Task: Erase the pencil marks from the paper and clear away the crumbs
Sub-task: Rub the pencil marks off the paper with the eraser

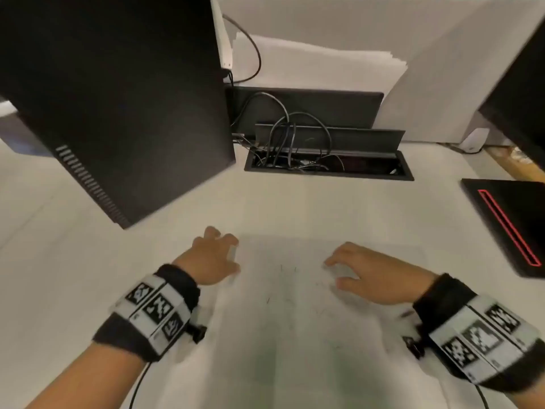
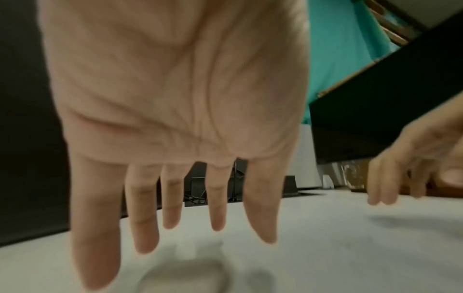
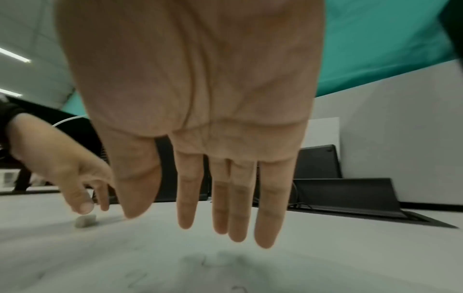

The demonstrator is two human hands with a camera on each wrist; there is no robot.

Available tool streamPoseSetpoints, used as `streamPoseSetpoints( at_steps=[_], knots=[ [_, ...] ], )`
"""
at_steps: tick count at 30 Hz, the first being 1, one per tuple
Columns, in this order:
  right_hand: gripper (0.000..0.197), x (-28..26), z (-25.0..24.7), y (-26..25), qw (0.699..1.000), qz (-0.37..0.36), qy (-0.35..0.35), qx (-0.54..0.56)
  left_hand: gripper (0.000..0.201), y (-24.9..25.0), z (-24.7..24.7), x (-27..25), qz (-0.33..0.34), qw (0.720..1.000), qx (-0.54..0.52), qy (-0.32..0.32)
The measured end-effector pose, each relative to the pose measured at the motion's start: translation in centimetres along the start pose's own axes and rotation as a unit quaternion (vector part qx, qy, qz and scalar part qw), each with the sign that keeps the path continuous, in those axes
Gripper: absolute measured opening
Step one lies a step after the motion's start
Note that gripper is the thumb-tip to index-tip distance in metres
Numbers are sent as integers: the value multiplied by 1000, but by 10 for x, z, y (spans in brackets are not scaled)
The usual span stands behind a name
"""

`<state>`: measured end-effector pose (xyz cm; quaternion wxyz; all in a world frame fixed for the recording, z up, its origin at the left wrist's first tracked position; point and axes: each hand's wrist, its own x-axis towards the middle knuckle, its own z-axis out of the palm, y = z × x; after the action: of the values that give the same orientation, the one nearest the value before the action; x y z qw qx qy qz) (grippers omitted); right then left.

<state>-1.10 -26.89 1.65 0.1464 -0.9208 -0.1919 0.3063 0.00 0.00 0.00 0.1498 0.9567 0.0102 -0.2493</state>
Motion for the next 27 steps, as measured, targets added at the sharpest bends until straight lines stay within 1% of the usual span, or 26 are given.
streamPoseSetpoints(
  at_steps=[2, 4, 7, 10, 12, 14, 21, 24, 27],
  knots=[
    [52, 11, 6, -4, 999, -3, -9, -35, 53, -3, 4, 5, -17, 999, 43, -6],
    [61, 15, 10, -12, 997, 1, -27, -77, 47, -6, 6, 7, -14, 998, 60, 4],
    [73, 16, 22, -19, 993, 10, -45, -112, 36, -11, 8, 9, 13, 996, 80, 24],
    [80, 18, 26, -22, 987, 28, -40, -150, 33, -13, 4, 7, 32, 996, 84, 25],
    [82, 19, 26, -22, 985, 31, -32, -167, 33, -16, 2, 7, 42, 996, 76, 16],
    [84, 19, 25, -23, 984, 36, -24, -171, 33, -19, 1, 5, 51, 995, 79, 20],
    [86, 15, 28, -25, 990, 46, -4, -136, 24, -8, 14, -9, 85, 995, 5, 61],
    [85, 14, 26, -23, 991, 47, -2, -124, 19, 4, 19, -7, 118, 992, -11, 50],
    [82, 15, 25, -22, 992, 50, 0, -117, 22, 16, 19, -1, 139, 989, -15, 39]
  ],
)
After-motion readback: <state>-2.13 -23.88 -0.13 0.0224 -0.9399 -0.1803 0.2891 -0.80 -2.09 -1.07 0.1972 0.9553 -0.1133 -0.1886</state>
